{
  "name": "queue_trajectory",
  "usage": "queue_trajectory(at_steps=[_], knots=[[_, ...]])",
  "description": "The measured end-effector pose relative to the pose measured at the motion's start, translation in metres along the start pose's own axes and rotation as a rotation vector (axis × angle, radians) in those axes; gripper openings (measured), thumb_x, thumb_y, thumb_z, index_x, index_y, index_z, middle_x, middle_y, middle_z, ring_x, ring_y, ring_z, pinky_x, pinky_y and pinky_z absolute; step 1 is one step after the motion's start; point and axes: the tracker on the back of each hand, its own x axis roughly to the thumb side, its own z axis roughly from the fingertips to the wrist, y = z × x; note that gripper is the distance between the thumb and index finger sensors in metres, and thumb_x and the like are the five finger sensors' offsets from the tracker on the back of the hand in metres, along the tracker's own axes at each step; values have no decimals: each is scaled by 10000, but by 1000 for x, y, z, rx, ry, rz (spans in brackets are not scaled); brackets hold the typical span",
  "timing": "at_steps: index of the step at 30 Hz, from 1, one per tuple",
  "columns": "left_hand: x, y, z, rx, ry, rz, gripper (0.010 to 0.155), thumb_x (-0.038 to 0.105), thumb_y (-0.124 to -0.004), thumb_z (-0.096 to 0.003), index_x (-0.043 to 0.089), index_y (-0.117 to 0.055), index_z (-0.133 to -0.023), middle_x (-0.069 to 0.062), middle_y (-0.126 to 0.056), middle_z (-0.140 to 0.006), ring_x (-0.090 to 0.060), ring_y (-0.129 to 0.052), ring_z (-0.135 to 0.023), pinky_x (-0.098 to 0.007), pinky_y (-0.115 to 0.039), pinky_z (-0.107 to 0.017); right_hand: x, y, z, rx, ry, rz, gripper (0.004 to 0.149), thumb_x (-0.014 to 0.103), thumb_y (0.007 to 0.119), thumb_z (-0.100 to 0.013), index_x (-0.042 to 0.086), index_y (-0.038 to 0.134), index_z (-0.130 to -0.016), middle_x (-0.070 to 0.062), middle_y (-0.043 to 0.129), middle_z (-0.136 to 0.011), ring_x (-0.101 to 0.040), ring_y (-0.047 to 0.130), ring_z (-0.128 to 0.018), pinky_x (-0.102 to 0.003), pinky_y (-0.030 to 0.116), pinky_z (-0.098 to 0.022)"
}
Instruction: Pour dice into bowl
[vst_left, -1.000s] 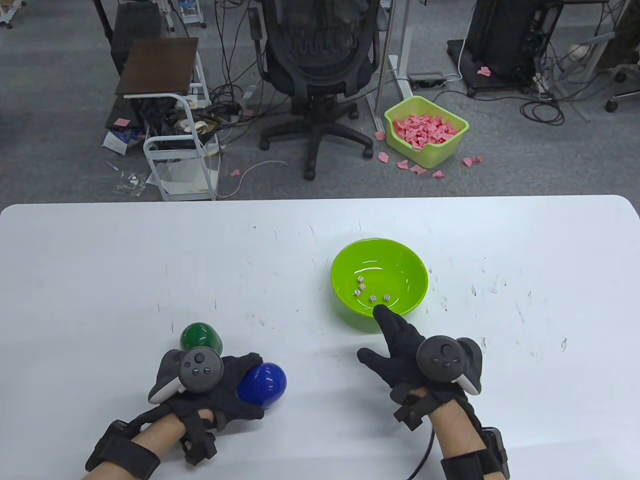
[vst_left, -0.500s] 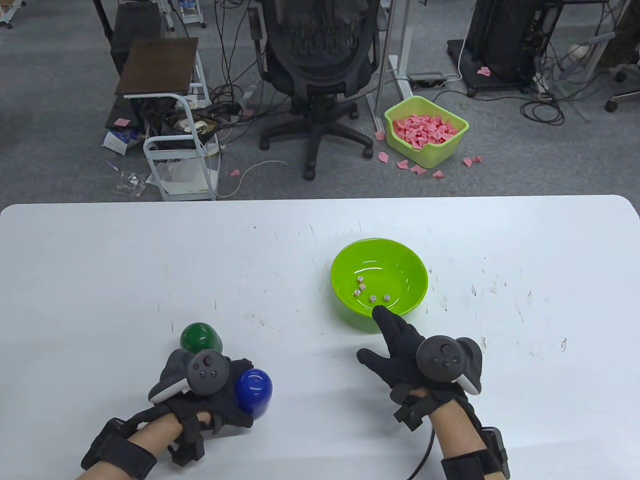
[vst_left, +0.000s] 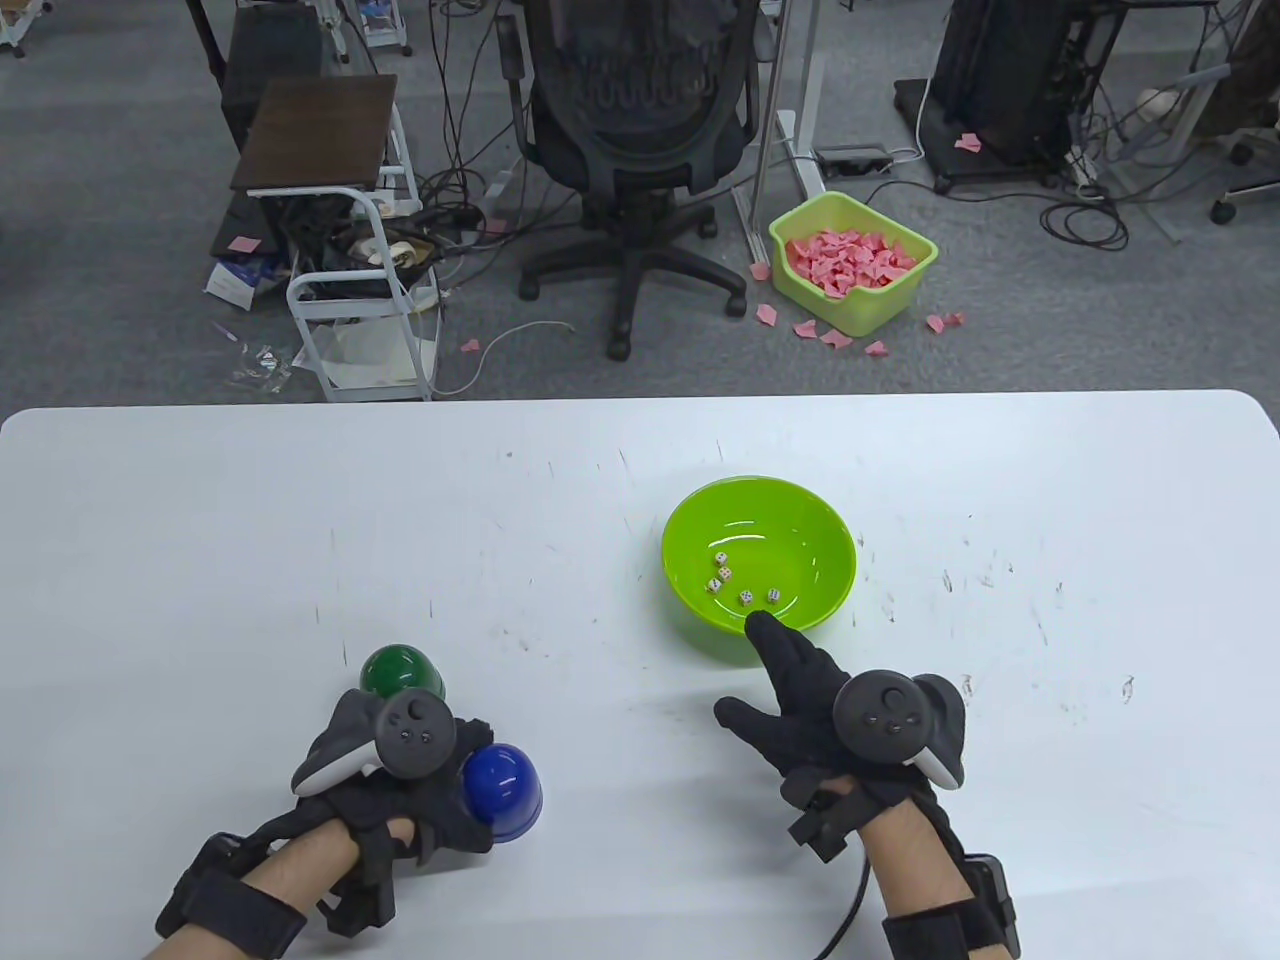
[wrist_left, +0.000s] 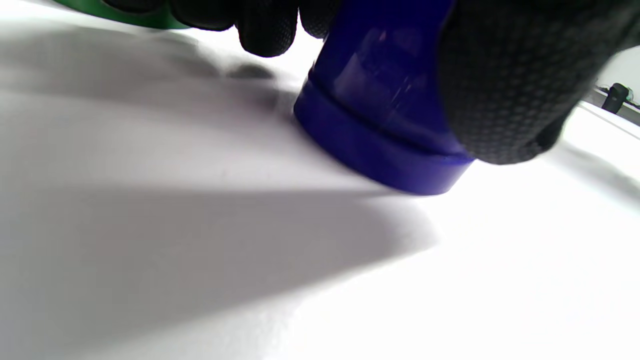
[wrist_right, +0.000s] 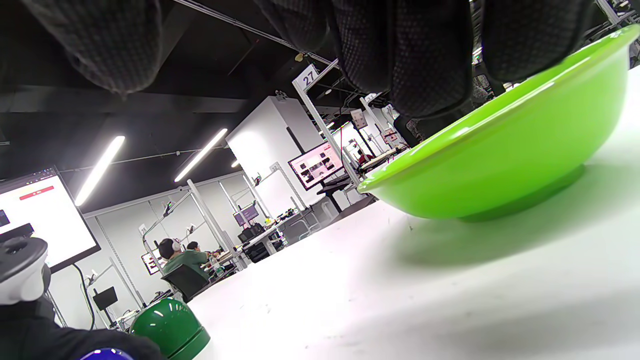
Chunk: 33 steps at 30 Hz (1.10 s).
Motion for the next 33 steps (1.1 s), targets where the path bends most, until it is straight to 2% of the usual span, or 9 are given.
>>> queue_trajectory(at_steps=[4,11,14,21,27,31,33], knots=[[0,27,11,31,-6,69,981,562,-969,-341,180,-473,-1095,-188,-558,-1133,-470,-499,-1057,-644,-505,-772,0,0,0,9,2,-1,882,579,765,-497,7,455,-1093,-354,651,-1050,-579,796,-765,-750,650,-568],[-5,76,27,265,-17,153,931,552,-959,-360,201,-504,-1092,-169,-601,-1125,-455,-554,-1053,-636,-549,-764,0,0,0,9,3,0,876,576,763,-502,5,459,-1092,-356,661,-1042,-575,806,-756,-747,656,-565],[-15,85,23,340,31,132,917,560,-949,-367,214,-508,-1092,-158,-602,-1129,-447,-567,-1055,-644,-553,-762,0,0,0,10,3,0,880,577,766,-497,6,459,-1092,-356,664,-1040,-575,805,-757,-746,656,-564],[-45,78,-1,378,190,113,937,622,-914,-380,280,-451,-1120,-156,-518,-1174,-447,-553,-1077,-690,-545,-756,-1,0,0,8,6,-1,880,577,765,-498,5,458,-1092,-356,660,-1043,-575,804,-757,-746,657,-564],[-60,60,-22,318,268,91,1009,676,-918,-354,293,-404,-1133,-205,-437,-1188,-545,-569,-1078,-738,-614,-710,-1,0,0,9,12,-2,879,576,765,-499,4,458,-1092,-357,661,-1043,-575,806,-755,-746,656,-565],[-60,47,-33,298,310,-36,980,661,-934,-348,285,-451,-1113,-190,-542,-1153,-501,-745,-999,-688,-722,-662,-1,0,0,8,11,-2,880,576,766,-498,5,458,-1092,-355,662,-1041,-574,806,-756,-745,657,-565],[-58,43,-34,356,318,-82,949,639,-948,-350,273,-484,-1092,-164,-611,-1117,-459,-838,-926,-645,-774,-636,-1,0,0,8,10,-1,881,576,766,-497,3,459,-1092,-355,661,-1044,-575,806,-754,-746,656,-564]])
